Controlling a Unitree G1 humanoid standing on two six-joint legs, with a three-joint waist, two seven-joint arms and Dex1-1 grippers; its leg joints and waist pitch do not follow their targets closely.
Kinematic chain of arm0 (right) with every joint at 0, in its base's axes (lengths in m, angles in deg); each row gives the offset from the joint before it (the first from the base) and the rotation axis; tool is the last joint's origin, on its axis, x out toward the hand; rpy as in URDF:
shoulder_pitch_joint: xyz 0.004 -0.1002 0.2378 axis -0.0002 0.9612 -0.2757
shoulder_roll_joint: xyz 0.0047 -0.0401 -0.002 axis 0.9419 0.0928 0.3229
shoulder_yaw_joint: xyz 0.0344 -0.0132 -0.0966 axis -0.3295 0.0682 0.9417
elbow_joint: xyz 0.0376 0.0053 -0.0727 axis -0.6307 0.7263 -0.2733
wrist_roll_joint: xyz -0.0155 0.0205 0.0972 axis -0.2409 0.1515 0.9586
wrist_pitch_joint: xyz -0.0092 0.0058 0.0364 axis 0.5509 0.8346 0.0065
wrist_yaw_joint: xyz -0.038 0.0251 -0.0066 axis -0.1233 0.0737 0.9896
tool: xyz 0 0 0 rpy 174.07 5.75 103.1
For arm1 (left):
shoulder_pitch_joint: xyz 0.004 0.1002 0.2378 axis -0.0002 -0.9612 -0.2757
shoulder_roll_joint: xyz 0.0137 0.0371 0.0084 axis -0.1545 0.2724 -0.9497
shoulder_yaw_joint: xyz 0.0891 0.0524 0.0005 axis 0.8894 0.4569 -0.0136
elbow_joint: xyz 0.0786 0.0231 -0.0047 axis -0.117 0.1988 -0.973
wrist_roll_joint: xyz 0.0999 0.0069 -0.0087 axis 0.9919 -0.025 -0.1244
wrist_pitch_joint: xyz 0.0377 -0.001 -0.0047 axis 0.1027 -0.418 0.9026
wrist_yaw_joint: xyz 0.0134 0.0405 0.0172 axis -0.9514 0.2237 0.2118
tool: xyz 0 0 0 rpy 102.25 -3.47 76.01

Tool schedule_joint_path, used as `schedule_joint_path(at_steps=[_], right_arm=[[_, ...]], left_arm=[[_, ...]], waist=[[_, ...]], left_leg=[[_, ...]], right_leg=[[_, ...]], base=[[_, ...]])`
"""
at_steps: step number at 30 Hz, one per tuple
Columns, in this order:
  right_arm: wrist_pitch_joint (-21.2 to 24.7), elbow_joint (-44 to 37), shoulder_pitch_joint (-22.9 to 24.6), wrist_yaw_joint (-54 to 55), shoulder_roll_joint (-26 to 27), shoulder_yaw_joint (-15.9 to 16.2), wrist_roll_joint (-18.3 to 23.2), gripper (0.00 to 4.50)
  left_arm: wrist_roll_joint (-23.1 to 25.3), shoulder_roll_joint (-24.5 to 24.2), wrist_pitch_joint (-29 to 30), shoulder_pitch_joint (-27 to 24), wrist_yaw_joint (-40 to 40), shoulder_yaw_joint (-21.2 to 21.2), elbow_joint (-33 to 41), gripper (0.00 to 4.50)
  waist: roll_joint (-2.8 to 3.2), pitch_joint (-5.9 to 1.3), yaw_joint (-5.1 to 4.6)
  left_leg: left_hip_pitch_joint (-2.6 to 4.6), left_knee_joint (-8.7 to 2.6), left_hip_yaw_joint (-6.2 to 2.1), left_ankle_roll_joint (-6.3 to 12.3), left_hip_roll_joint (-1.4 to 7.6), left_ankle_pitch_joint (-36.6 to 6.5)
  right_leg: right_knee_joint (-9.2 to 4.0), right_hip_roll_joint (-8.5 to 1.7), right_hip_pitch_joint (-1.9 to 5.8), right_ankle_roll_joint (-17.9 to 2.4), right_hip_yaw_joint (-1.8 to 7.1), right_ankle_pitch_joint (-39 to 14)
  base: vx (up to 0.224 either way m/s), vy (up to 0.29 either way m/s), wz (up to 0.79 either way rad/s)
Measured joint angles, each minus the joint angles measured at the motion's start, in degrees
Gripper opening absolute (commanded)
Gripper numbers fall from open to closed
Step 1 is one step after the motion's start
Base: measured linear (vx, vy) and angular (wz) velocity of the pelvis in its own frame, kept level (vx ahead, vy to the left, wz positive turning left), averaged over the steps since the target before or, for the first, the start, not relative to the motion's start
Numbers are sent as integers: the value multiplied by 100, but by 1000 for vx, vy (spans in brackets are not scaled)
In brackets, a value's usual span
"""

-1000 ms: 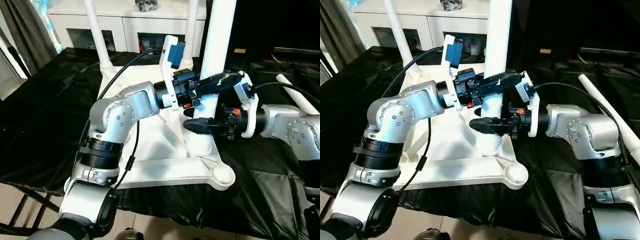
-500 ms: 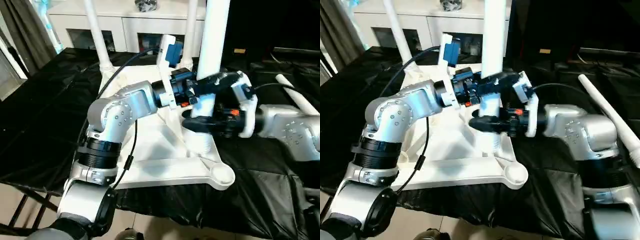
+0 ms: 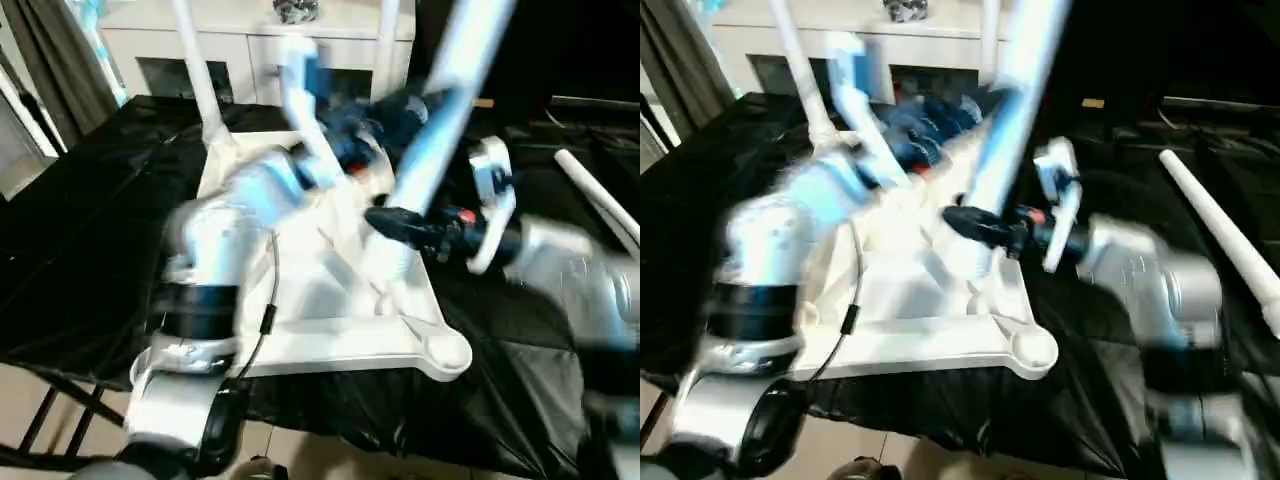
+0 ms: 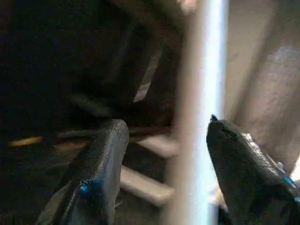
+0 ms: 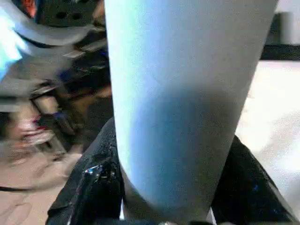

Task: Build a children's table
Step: Pick table leg, then insert table leg to table base

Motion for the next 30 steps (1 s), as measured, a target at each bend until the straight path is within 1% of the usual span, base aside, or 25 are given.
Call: schedule_joint_path(at_steps=[2,3,5,6,8,10,11,13,15,17,18,19,20,21,23,25,27,28,30], right_arm=[[-23,-94,84,159,-1,-55,-91,191],[-59,-270,204,299,0,-83,-179,191],[-134,-735,634,614,30,-85,-375,191],[-138,-757,735,707,33,-85,-441,191],[-251,-1012,1095,1212,106,-53,-826,191],[-317,-1047,1231,1516,141,6,-1070,191],[-525,-1204,1378,1887,296,62,-1357,191],[-768,-1277,1530,2303,538,113,-1609,191],[-958,-1282,1599,2837,797,164,-1974,191],[-1124,-1299,1661,3164,845,208,-2248,191],[-1291,-1387,1775,3360,951,228,-2384,191],[-1375,-1429,1846,3426,1005,245,-2405,191],[-1574,-1476,1991,3417,1174,228,-2365,191],[-1720,-1512,2120,3380,1275,242,-2336,191],[-1957,-1531,2290,3267,1279,320,-2318,191],[-2023,-1531,2371,3141,1188,357,-2287,191],[-2014,-1536,2549,2981,1192,329,-2121,191],[-2001,-1536,2598,2906,1197,324,-2030,191],[-1948,-1535,2641,2643,1181,307,-1804,191]], left_arm=[[269,-128,-70,-202,-18,62,7,306],[472,-195,-183,-304,-27,218,72,306],[928,-482,-457,-800,-55,562,268,306],[1075,-540,-503,-947,-76,609,229,306],[1517,-635,-908,-1505,-266,834,276,306],[1744,-608,-1103,-1817,-449,929,249,306],[1919,-421,-1345,-2181,-853,833,437,306],[2091,-162,-1507,-2632,-1333,747,614,306],[2356,-99,-1570,-3055,-1784,728,889,306],[2557,-151,-1619,-3332,-2009,728,1074,306],[2727,-225,-1676,-3563,-2130,749,1228,306],[2814,-248,-1690,-3681,-2190,743,1252,306],[2937,-222,-1740,-3902,-2348,724,1345,306],[3006,-168,-1772,-4059,-2447,698,1399,306],[3136,-109,-1821,-4240,-2594,680,1414,306],[3163,-144,-1945,-4333,-2610,688,1450,306],[3161,-298,-2151,-4427,-2448,813,1514,306],[3136,-352,-2216,-4419,-2292,877,1515,306],[2907,-435,-2341,-4337,-1750,1079,1468,306]], waist=[[0,3,5],[1,0,14],[15,-12,23],[14,-9,19],[20,-13,0],[18,-9,-12],[27,-17,-33],[26,-17,-103],[-37,-7,-168],[-92,-12,-177],[-140,-18,-177],[-177,-18,-171],[-218,-31,-168],[-245,-30,-157],[-284,-18,-145],[-304,-21,-128],[-316,-27,-124],[-314,-26,-123],[-307,-26,-125]], left_leg=[[-2,0,0,-1,0,0],[-1,0,0,-1,0,0],[17,-4,-1,1,-5,-4],[9,-5,-1,-1,-6,-3],[6,-13,-1,-1,-10,-3],[2,-14,-2,-3,-10,-2],[8,-25,-2,-3,-10,-2],[11,-29,-2,-3,-10,-2],[10,-55,-1,-8,-11,0],[16,-72,-11,-22,-8,9],[23,-91,-11,-23,-10,9],[27,-93,-12,-24,-10,10],[29,-105,-12,-24,-10,10],[35,-106,-12,-24,-10,10],[32,-114,-12,-24,-11,9],[30,-114,-12,-23,-13,9],[37,-114,-12,-21,-21,8],[34,-114,-11,-20,-25,8],[33,-115,-10,-19,-28,7]], right_leg=[[-4,0,-1,5,0,0],[-7,0,3,8,1,-1],[-14,-1,22,46,7,-25],[-13,-1,15,47,8,-25],[-20,-1,13,51,10,-23],[-19,-1,7,54,9,-22],[-30,-1,13,54,9,-22],[-29,-1,12,57,8,-23],[-28,0,1,59,7,-24],[-29,6,-1,61,-1,-26],[-32,6,-3,63,-2,-27],[-32,7,-4,66,-2,-28],[-38,7,-4,68,-3,-30],[-41,7,1,69,-3,-31],[-77,9,11,71,-5,-30],[-114,10,28,75,-3,-28],[-151,10,50,77,6,-27],[-166,9,56,78,10,-27],[-192,8,62,79,13,-25]], base=[[0,0,0],[0,0,0],[0,0,0],[0,0,0],[0,0,0],[0,0,0],[0,0,0],[0,0,0],[0,0,0],[0,0,0],[0,0,0],[0,0,0],[0,0,0],[0,0,0],[0,0,0],[0,0,0],[0,0,0],[0,0,0],[0,0,0]])
